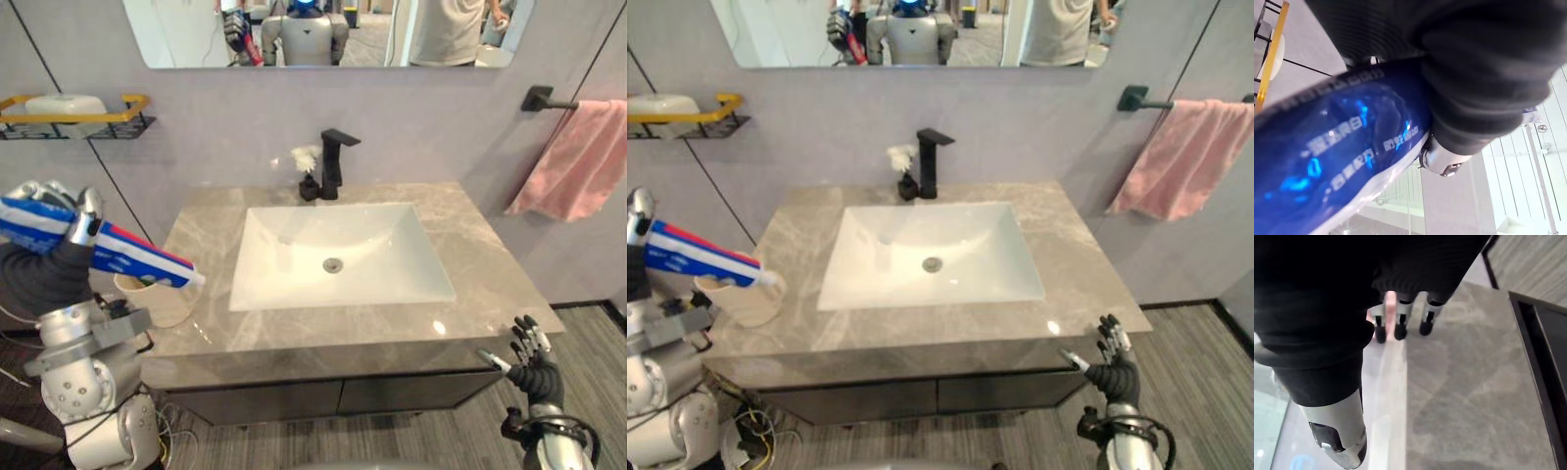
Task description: Organize washtable
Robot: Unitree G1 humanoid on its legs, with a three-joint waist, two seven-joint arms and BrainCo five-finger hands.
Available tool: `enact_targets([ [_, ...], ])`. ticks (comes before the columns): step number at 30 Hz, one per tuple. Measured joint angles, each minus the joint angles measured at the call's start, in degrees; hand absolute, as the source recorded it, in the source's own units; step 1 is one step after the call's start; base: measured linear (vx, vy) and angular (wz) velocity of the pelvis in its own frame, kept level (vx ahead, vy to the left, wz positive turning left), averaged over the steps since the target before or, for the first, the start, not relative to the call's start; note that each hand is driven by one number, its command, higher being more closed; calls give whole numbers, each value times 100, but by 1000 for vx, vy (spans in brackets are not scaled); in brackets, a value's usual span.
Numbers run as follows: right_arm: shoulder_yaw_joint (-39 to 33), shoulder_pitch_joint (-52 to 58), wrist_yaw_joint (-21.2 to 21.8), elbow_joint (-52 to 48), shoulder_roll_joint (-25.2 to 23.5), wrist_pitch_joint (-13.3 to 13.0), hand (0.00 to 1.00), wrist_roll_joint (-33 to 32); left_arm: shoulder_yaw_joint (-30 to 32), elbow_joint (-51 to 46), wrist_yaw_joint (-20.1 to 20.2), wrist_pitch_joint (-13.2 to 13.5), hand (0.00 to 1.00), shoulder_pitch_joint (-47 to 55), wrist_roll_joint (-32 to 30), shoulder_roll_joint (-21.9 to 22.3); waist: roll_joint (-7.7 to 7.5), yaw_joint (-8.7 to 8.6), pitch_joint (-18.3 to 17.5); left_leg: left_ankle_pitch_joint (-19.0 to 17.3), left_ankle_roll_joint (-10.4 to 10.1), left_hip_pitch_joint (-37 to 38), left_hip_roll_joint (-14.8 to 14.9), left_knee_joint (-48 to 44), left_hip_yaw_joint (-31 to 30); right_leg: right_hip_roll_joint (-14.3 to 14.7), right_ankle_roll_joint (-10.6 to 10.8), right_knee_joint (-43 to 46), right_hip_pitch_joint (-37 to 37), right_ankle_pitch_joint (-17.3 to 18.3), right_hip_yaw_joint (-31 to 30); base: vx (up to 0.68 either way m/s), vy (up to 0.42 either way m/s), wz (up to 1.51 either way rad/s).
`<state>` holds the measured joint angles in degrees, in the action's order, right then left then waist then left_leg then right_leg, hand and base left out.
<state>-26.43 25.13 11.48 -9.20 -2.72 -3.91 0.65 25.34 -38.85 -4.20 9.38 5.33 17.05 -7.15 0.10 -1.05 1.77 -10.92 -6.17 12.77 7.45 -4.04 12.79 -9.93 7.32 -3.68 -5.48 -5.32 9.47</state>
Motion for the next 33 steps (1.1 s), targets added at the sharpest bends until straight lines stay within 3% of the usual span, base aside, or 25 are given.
enact_targets([
  [13, -153, -6, -316, 78, -41, 32, 0, 442, -54, 0, -137, 2, 100, 0, -53, -3, 23, 44, -121, -23, -42, 107, 63, -18, 129, 52, -42, 67, -20, 31, -50, -18, -11, -3],
  [17, -773, 263, -718, 128, -367, 432, 0, 437, -51, 0, -234, 4, 100, 1, -49, -6, 71, 27, -136, -37, -62, 127, 99, -16, 182, 91, -48, 68, -10, 38, -82, -18, -21, -6],
  [23, -1088, 530, -1217, 117, -393, 434, 0, 273, -123, 1, -237, 8, 100, 35, -24, -5, 159, -107, -190, -74, -110, 199, 217, -21, 431, 226, -49, 73, 67, 38, -266, -19, -31, -18],
  [28, -937, 578, -1177, 546, -465, 430, 0, 165, -336, 13, -231, 9, 100, 34, -14, 17, 171, -113, -201, -83, -126, 219, 274, -39, 478, 293, -50, 75, 74, 38, -304, -16, -30, -6],
  [33, -469, 563, -799, 1208, -461, 450, 0, 165, -397, 37, -220, 8, 100, 34, 16, 39, 162, -86, -204, -87, -131, 217, 276, -55, 476, 292, -55, 94, 73, 41, -304, -6, -3, 0],
])
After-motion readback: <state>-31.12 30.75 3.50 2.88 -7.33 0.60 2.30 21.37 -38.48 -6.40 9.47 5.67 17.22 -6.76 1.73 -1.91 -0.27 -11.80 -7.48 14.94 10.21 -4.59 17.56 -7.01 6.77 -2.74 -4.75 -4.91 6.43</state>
